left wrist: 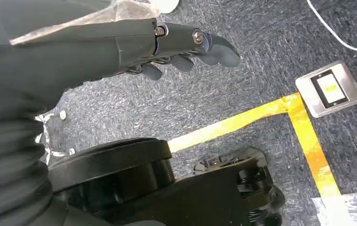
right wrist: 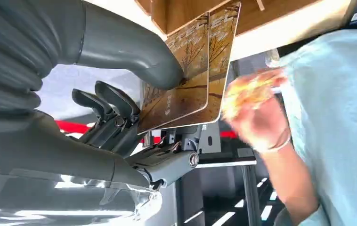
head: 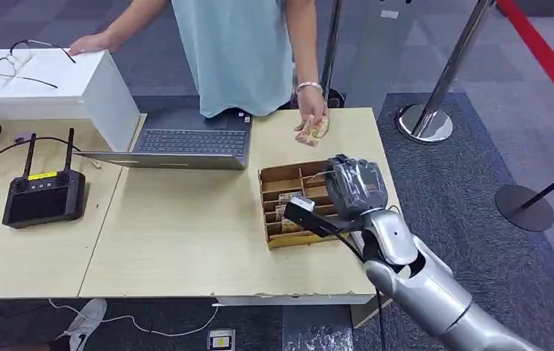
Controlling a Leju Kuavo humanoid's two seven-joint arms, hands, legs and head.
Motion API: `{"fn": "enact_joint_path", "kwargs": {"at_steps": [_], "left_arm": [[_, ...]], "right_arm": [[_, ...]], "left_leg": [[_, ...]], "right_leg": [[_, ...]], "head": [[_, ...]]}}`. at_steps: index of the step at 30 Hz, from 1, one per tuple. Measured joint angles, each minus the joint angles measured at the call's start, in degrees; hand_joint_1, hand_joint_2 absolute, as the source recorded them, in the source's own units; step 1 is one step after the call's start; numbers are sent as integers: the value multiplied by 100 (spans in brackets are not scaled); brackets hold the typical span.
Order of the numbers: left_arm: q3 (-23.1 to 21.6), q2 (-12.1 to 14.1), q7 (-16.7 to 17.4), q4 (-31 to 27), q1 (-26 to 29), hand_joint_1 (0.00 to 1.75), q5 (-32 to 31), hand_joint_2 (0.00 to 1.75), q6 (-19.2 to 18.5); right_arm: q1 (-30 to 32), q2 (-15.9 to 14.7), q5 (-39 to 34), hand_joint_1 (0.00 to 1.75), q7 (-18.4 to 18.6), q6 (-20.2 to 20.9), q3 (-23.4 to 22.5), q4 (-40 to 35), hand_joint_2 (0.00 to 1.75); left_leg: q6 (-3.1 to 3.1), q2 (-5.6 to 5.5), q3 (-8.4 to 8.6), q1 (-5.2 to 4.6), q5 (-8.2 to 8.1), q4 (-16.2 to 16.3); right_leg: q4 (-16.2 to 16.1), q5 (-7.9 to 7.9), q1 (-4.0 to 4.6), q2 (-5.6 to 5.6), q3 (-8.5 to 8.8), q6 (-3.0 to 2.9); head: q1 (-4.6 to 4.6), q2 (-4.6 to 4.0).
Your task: Pass the card to the sensor for recognition and then transmit it.
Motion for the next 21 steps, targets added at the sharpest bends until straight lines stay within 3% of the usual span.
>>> {"fn": "enact_joint_path", "kwargs": {"at_steps": [21], "left_arm": [[-22,0,-103,0,-5,0,-22,175,92]], "right_arm": [[-529,131,-201,175,-50,-199,2,262,175]], "left_leg": [[0,0,0,0,0,0]], "right_leg": [[1,0,0,0,0,0]], "head": [[0,0]]}}
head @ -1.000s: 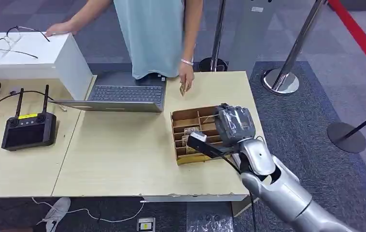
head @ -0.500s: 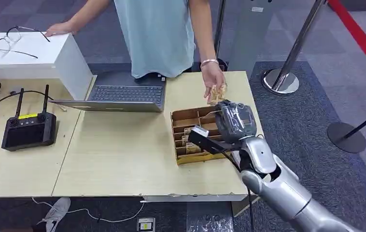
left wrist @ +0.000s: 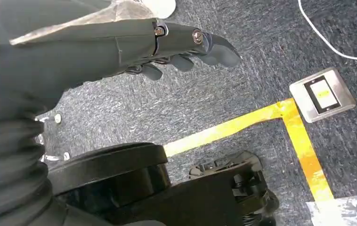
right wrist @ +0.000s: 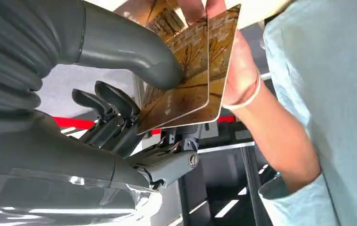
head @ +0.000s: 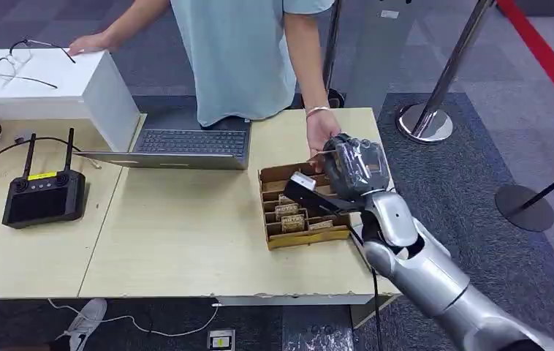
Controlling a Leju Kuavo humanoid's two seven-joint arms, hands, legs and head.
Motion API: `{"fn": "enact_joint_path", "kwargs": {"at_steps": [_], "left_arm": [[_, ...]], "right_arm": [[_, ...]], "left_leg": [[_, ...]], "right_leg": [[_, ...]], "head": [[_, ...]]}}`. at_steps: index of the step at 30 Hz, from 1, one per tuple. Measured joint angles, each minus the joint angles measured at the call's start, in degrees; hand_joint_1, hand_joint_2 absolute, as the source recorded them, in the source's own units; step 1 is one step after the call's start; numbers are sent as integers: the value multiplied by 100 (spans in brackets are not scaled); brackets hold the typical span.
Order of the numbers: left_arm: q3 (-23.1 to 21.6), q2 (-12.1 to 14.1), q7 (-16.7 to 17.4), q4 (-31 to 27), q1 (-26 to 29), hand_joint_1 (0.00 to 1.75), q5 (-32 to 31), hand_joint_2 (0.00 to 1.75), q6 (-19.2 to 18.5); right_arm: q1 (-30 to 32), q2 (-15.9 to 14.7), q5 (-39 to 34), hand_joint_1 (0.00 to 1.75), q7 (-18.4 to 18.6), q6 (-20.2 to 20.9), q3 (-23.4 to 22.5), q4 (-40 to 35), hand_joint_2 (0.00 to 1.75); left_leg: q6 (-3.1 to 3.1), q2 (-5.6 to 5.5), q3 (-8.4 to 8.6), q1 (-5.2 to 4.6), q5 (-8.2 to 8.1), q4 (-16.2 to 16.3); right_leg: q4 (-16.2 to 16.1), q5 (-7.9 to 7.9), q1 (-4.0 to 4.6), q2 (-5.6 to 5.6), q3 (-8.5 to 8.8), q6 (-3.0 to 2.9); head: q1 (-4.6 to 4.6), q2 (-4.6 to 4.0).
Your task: Pass the card to the sensor for recognition and then transmit it.
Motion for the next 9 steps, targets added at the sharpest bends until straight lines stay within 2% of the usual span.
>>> {"fn": "enact_joint_path", "kwargs": {"at_steps": [9], "left_arm": [[0,0,-28,0,0,0,0,175,17]], "right_arm": [[-136,26,169,175,-2,-9,18,103,175]], "left_leg": [[0,0,0,0,0,0]], "right_leg": [[0,0,0,0,0,0]], "head": [[0,0]]}}
